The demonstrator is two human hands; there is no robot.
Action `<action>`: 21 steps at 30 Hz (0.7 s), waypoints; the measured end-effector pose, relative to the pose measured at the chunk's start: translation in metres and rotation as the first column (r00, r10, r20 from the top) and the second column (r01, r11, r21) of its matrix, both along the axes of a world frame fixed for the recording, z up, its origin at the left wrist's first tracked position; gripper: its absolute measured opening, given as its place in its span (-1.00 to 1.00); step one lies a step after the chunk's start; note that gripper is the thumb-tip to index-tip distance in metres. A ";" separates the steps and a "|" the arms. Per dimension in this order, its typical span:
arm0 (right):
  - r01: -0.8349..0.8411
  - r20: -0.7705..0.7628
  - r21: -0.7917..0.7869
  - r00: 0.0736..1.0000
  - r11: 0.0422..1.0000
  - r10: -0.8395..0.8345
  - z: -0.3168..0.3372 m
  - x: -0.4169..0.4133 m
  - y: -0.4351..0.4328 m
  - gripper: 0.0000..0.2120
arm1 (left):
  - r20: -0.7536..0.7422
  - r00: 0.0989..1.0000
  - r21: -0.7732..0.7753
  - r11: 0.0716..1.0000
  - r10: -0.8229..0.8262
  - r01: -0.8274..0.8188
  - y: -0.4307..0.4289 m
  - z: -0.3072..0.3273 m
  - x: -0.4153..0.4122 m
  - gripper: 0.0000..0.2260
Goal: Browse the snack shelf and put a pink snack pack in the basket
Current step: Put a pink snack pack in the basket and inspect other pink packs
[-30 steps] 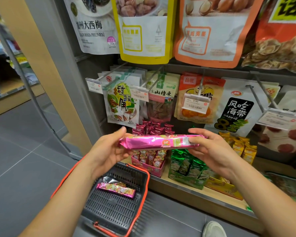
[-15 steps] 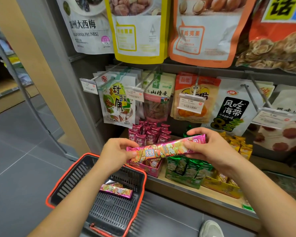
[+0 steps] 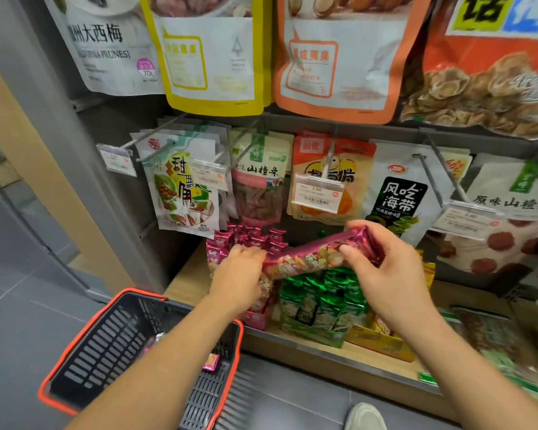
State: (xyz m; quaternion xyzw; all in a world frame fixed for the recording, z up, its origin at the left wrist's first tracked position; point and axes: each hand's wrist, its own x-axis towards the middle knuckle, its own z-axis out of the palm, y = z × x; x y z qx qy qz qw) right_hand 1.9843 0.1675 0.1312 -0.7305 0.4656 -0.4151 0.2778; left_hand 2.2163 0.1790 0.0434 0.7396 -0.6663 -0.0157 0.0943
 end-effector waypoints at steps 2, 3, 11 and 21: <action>0.063 0.052 -0.036 0.997 0.997 -0.061 -0.002 -0.004 0.000 -0.72 | 0.055 0.998 -0.032 0.999 -0.013 0.014 -0.017 -0.005 -0.005 -0.40; 0.081 0.080 -0.057 0.994 0.995 -0.077 -0.003 -0.005 0.000 -0.72 | 0.080 0.997 -0.029 0.999 -0.023 0.026 -0.025 -0.008 -0.008 -0.38; 0.180 0.117 -0.091 0.979 0.979 -0.169 -0.010 0.000 -0.012 -0.70 | 0.280 0.957 0.238 0.971 -0.073 0.004 -0.061 -0.031 -0.016 -0.20; 0.032 -0.079 -0.072 0.996 0.997 -0.037 -0.014 0.033 -0.029 -0.63 | 0.327 0.915 0.127 0.971 -0.234 0.203 -0.023 -0.017 0.006 -0.48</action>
